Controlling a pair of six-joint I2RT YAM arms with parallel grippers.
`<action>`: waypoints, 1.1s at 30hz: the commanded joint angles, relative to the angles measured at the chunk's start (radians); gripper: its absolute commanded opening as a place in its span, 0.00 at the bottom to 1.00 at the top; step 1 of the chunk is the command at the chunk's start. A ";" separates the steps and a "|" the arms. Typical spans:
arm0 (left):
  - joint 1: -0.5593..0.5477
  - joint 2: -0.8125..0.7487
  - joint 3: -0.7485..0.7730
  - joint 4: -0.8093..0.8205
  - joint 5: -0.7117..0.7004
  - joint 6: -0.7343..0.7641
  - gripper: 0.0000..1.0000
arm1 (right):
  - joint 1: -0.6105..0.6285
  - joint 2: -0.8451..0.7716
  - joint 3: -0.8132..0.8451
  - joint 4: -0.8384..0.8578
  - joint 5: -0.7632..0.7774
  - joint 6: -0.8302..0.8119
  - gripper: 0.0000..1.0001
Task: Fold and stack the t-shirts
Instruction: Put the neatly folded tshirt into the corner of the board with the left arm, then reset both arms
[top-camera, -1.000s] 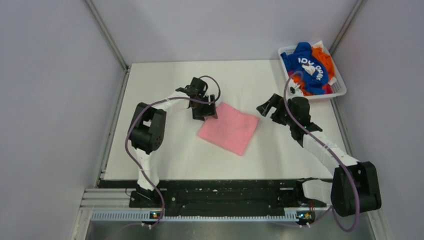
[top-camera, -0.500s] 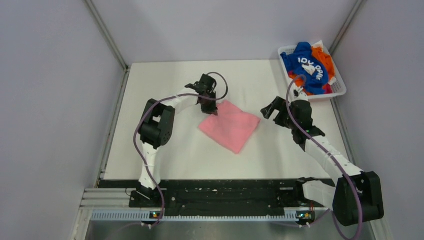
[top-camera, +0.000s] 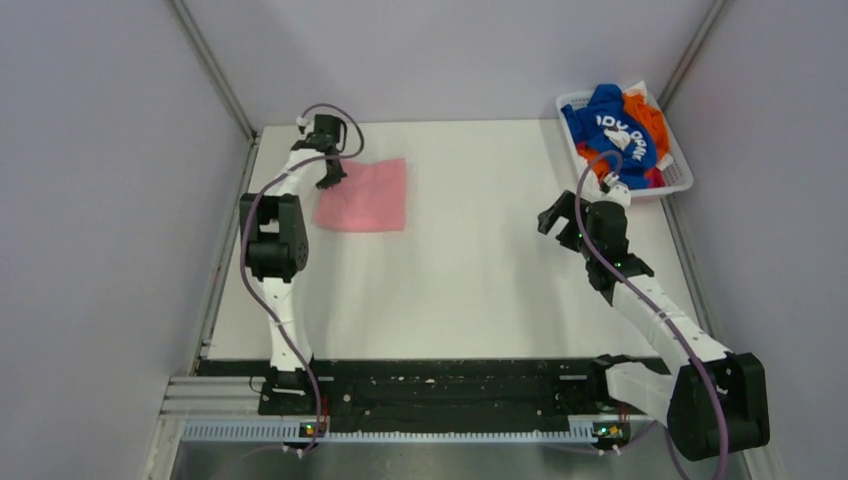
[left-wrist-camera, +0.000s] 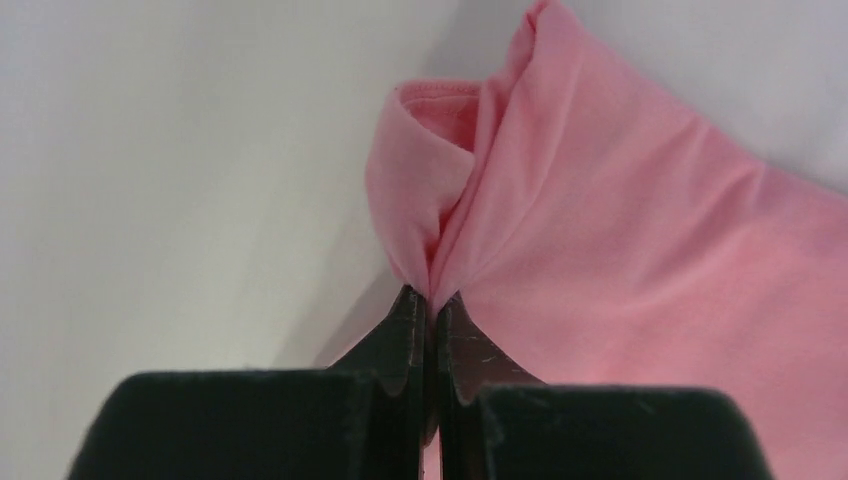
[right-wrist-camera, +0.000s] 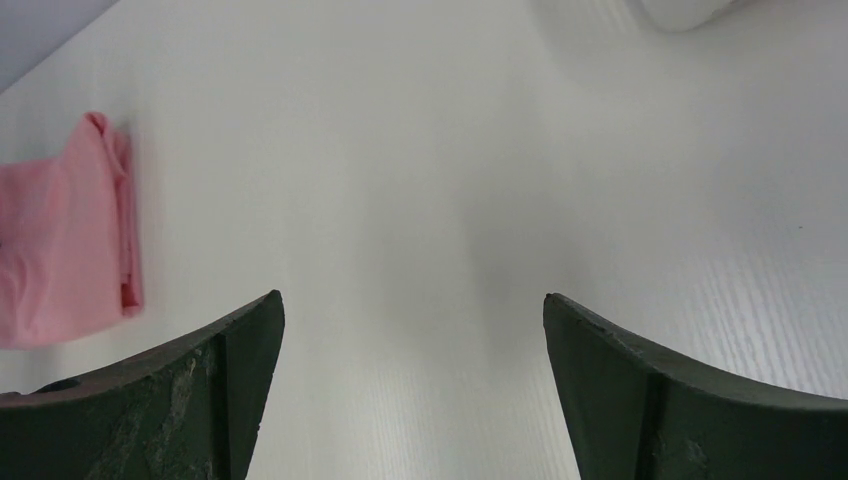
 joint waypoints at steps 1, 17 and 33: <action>0.086 0.080 0.177 0.047 -0.118 0.160 0.00 | -0.006 -0.045 -0.001 -0.003 0.141 -0.036 0.99; 0.234 0.397 0.651 0.090 -0.273 0.309 0.00 | -0.005 -0.050 -0.019 0.082 0.173 -0.042 0.99; 0.250 0.166 0.631 0.070 -0.254 0.307 0.99 | -0.006 -0.107 -0.016 0.001 0.162 0.016 0.99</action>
